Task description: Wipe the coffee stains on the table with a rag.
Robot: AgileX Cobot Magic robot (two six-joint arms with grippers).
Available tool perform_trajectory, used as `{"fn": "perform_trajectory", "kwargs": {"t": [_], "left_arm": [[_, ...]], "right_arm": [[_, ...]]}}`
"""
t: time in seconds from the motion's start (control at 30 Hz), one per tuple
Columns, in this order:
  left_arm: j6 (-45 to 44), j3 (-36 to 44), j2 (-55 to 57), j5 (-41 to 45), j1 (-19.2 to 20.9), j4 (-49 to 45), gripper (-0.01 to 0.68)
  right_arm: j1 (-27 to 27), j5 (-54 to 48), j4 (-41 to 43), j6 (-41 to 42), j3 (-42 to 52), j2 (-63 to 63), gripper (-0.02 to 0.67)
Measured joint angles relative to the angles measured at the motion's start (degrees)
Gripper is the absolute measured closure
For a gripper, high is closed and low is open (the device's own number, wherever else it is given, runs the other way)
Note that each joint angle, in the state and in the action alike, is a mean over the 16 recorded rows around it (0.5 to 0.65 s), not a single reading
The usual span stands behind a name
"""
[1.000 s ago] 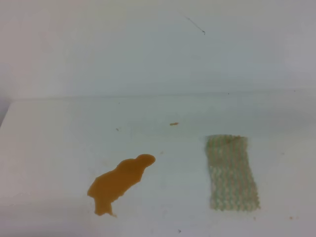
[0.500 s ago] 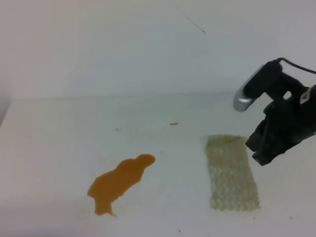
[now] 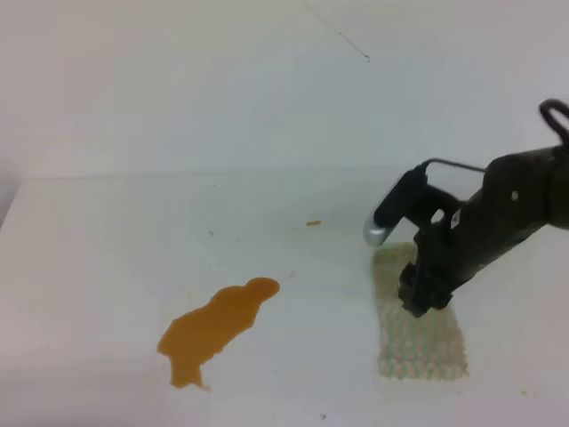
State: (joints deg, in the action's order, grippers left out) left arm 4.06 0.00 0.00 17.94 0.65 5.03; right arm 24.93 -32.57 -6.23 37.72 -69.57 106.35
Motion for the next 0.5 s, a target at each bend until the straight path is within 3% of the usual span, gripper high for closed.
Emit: {"fn": "perform_trajectory", "kwargs": {"t": [0.3, 0.5], "left_arm": [[0.00, 0.00, 0.00, 0.00, 0.00, 0.00, 0.675], [0.00, 0.00, 0.00, 0.00, 0.00, 0.00, 0.675]], "right_arm": [[-0.02, 3.07, -0.18, -0.27, -0.38, 7.32, 0.232], [-0.02, 4.18, -0.88, -0.41, -0.81, 9.58, 0.322]]}}
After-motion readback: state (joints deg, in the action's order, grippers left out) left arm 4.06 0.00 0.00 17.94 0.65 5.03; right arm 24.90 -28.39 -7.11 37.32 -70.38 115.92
